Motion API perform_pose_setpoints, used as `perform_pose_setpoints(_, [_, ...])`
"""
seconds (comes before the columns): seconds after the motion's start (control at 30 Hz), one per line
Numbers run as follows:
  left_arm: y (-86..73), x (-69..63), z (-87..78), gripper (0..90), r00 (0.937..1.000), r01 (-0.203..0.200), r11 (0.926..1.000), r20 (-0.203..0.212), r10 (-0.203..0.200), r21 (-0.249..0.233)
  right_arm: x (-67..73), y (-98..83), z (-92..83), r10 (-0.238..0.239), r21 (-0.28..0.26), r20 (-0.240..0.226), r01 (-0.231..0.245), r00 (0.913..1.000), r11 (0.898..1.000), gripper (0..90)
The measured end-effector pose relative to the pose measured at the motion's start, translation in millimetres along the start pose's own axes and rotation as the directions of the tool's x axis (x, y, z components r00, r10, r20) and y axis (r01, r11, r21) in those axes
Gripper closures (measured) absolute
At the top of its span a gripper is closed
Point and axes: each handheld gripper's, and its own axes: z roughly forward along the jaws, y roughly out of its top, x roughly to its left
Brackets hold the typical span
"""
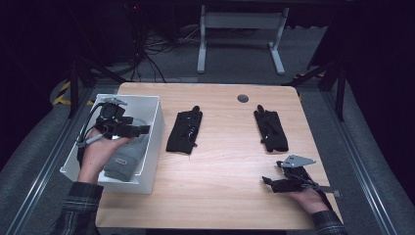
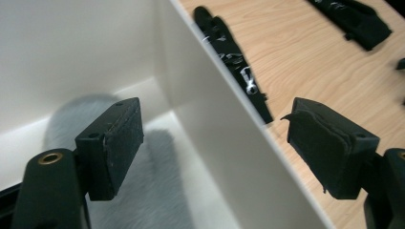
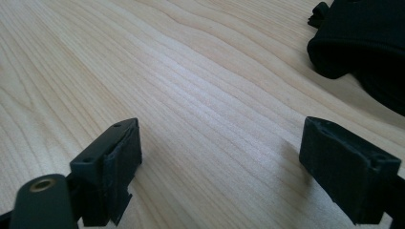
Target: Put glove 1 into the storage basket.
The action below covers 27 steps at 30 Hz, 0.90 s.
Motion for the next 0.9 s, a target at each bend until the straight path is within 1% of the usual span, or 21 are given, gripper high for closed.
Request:
perform_pose_setpoints(0.03, [1.4, -2.9, 0.2, 20.2, 0.9999, -0.01, 0.9999, 0.002, 0.01, -0.003, 0.0, 0.0, 0.0, -0.001, 0.0, 0.0, 0.001, 1.0, 1.0, 14.9])
perform_pose_setpoints(0.1, [5.4, -12.1, 2.0, 18.9, 0.9994, -0.028, 0.9996, 0.021, 0.028, -0.009, 0.0, 0.0, 0.0, -0.001, 0.0, 0.0, 0.001, 1.0, 1.0, 14.9])
perform_pose_setpoints(0.2, [9.8, -24.4, 4.8, 16.2, 0.9981, -0.054, 0.9984, 0.029, 0.054, -0.017, 0.0, 0.0, 0.0, -0.001, 0.001, 0.001, 0.001, 1.0, 1.0, 14.9])
perform_pose_setpoints(0.33, [14.1, -42.8, 13.7, 15.5, 0.9939, -0.088, 0.996, 0.065, 0.089, -0.018, 0.0, 0.0, 0.0, -0.001, 0.0, 0.0, 0.001, 1.0, 1.0, 14.9])
perform_pose_setpoints(0.43, [15.5, -54.7, 22.0, 15.5, 0.9892, -0.116, 0.9932, 0.09, 0.116, -0.003, 0.0, 0.1, 0.0, -0.001, 0.001, 0.002, 0.001, 1.0, 1.0, 14.8])
perform_pose_setpoints(0.57, [15.6, -70.2, 32.7, 15.5, 0.9837, -0.14, 0.9901, 0.114, 0.139, -0.002, -0.1, 0.0, 0.0, -0.003, 0.001, 0.001, 0.003, 1.0, 1.0, 14.7])
perform_pose_setpoints(0.63, [15.4, -77.4, 38.1, 15.5, 0.9793, -0.16, 0.9872, 0.126, 0.158, 0.003, -0.2, 0.1, 0.1, -0.004, 0.001, 0.001, 0.004, 1.0, 1.0, 14.5])
perform_pose_setpoints(0.7, [14.7, -83.7, 43.0, 15.6, 0.9774, -0.166, 0.9862, 0.133, 0.164, 0.0, -0.2, 0.1, 0.1, -0.003, 0.001, 0.003, 0.003, 1.0, 1.0, 14.4])
perform_pose_setpoints(0.77, [14.2, -90.9, 48.8, 15.6, 0.9737, -0.177, 0.9842, 0.146, 0.174, 0.006, -0.2, 0.1, 0.1, -0.003, 0.002, 0.003, 0.003, 1.0, 1.0, 14.4])
perform_pose_setpoints(0.8, [13.7, -95.9, 52.2, 15.6, 0.9706, -0.191, 0.9815, 0.151, 0.187, 0.01, -0.2, 0.1, 0.1, -0.003, 0.002, 0.003, 0.003, 1.0, 1.0, 14.5])
perform_pose_setpoints(0.9, [12.1, -107.1, 59.9, 15.6, 0.9658, -0.205, 0.9786, 0.164, 0.2, 0.013, 1.6, -0.4, -0.5, 0.006, 0.001, 0.017, -0.006, 0.9998, 1.0, 14.7])
